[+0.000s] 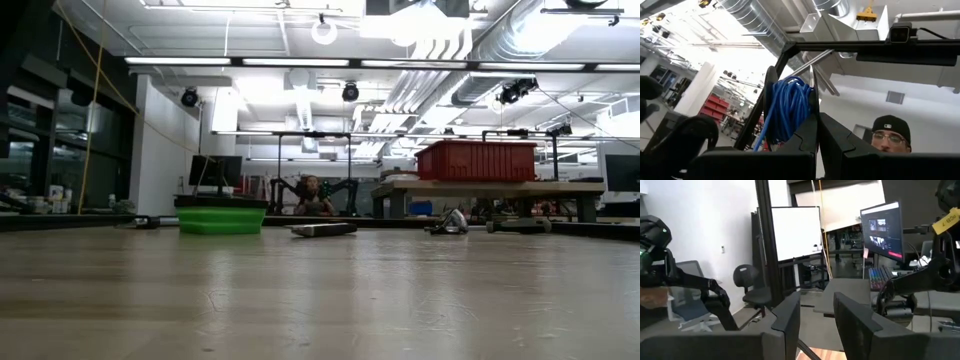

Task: Coil cords
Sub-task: Coil the blue wire onto the spool

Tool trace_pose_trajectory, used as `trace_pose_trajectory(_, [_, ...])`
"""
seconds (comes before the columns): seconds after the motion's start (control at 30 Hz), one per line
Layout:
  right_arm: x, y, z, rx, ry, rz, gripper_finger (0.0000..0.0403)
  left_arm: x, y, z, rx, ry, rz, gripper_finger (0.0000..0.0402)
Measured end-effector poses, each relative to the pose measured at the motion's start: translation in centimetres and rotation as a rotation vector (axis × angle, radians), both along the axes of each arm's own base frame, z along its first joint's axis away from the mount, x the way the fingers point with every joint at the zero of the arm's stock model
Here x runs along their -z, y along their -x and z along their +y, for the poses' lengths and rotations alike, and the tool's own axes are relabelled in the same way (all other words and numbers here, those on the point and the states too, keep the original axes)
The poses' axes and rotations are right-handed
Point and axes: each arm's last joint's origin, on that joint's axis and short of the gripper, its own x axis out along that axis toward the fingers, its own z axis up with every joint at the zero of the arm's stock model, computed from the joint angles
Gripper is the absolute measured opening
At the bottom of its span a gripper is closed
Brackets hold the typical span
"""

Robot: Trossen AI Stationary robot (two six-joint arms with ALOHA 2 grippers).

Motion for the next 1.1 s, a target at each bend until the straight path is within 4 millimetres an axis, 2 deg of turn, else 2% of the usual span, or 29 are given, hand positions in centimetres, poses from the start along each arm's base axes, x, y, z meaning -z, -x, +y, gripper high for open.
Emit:
trace_pose_trajectory(0.13, [-0.2,0.2,-0.1,0.029,0.022,-0.013,0.0110,-0.3,0.5,0.1,-0.005,-0.008,-0.029,0.0001])
trace_pose_trajectory(0.4, [-1.0,1.3,-0.6,0.236,0.103,-0.064,0.0110,-1.5,2.4,-0.3,-0.052,-0.047,-0.102,0.0001])
trace_pose_trajectory(0.57, [-0.5,0.4,-1.0,0.260,0.113,-0.050,0.0110,-1.5,2.3,-0.7,-0.066,-0.053,-0.125,0.0001])
trace_pose_trajectory(0.87, [0.2,-0.7,-2.1,0.520,0.180,-0.018,0.0110,-1.6,2.1,-1.4,-0.073,-0.048,-0.147,0.0001])
trace_pose_trajectory(1.0, [0.2,-0.6,-1.9,0.531,0.225,-0.022,0.0110,-1.6,2.1,-1.4,-0.087,-0.052,-0.155,0.0001])
trace_pose_trajectory(1.1, [0.3,-0.7,-1.8,0.470,0.206,-0.020,0.0110,-1.6,2.1,-1.4,-0.106,-0.053,-0.164,0.0001])
